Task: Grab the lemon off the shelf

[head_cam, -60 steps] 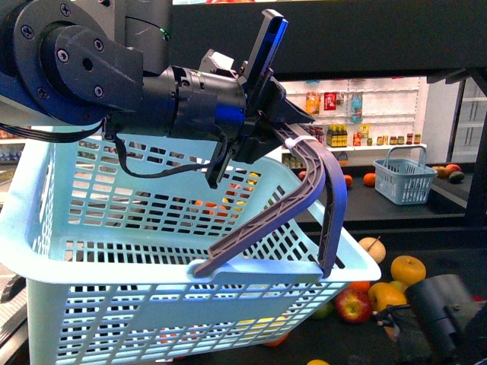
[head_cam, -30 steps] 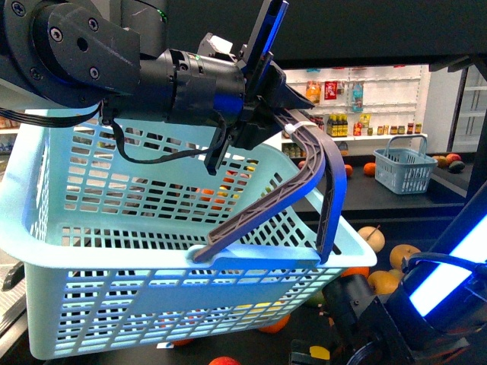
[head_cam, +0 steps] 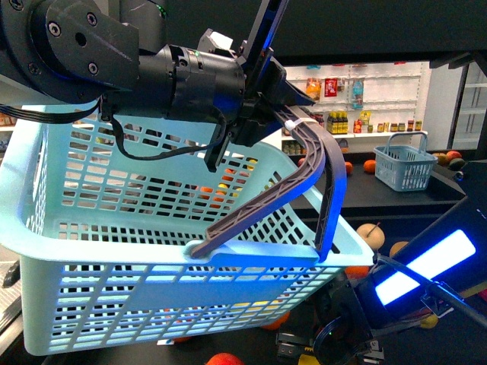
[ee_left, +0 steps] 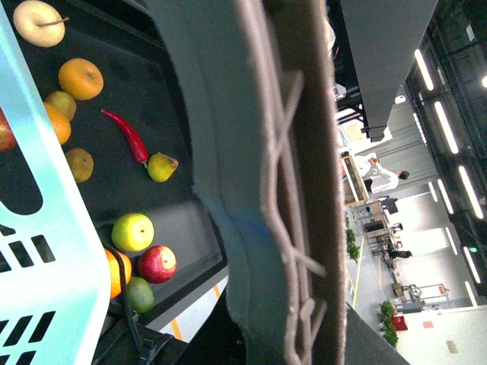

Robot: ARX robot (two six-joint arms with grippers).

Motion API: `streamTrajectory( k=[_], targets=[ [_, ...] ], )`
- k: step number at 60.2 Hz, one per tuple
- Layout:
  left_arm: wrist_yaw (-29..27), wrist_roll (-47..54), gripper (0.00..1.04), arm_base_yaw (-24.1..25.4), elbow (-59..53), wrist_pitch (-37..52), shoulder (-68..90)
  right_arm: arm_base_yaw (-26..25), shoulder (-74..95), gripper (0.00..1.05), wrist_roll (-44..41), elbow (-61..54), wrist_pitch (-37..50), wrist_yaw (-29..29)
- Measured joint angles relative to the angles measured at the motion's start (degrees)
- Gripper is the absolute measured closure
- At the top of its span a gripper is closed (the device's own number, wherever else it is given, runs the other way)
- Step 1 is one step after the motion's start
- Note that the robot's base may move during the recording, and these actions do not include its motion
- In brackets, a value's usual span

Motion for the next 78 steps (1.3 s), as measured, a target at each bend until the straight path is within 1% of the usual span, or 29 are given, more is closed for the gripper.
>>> streamTrajectory(
  k=[24, 27, 32, 35, 41, 42, 51, 56, 66, 78],
  targets=[
    [0.0, 0.0, 0.97, 0.0, 0.0, 0.0, 0.0, 0.5, 3.4, 0.07, -1.4, 3.7, -1.5, 0.8],
    [0.0, 0.0, 0.97, 0.0, 0.0, 0.0, 0.0, 0.5, 3.5, 0.11, -1.5, 3.7, -1.5, 0.8],
    [0.0, -0.1, 0.97, 0.0, 0.0, 0.0, 0.0, 0.4, 3.5, 0.26, -2.3, 3.8, -1.8, 1.1],
    [0.0, 0.0, 0.97, 0.0, 0.0, 0.0, 0.0, 0.3, 3.5, 0.32, -2.8, 3.8, -1.8, 1.0],
    [0.0, -0.1, 0.97, 0.0, 0.0, 0.0, 0.0, 0.2, 3.5, 0.35, -3.0, 3.8, -1.8, 1.2],
    [0.0, 0.0, 0.97, 0.0, 0.0, 0.0, 0.0, -0.4, 2.0, 0.39, -4.1, 0.4, 0.2, 1.2],
    [0.0, -0.1, 0.97, 0.0, 0.0, 0.0, 0.0, -2.0, -1.8, 0.39, -7.0, -7.0, 4.2, 1.4],
    [0.0, 0.0, 0.97, 0.0, 0.0, 0.0, 0.0, -3.8, -5.6, 0.39, -9.9, -13.0, 6.7, 1.0],
    [0.0, -0.1, 0.97, 0.0, 0.0, 0.0, 0.0, -8.9, -14.4, 0.39, -14.1, -22.4, 11.1, 0.3],
    [0.0, 0.0, 0.97, 0.0, 0.0, 0.0, 0.0, -15.4, -25.0, 0.39, -17.0, -28.4, 13.9, -1.8]
  ],
)
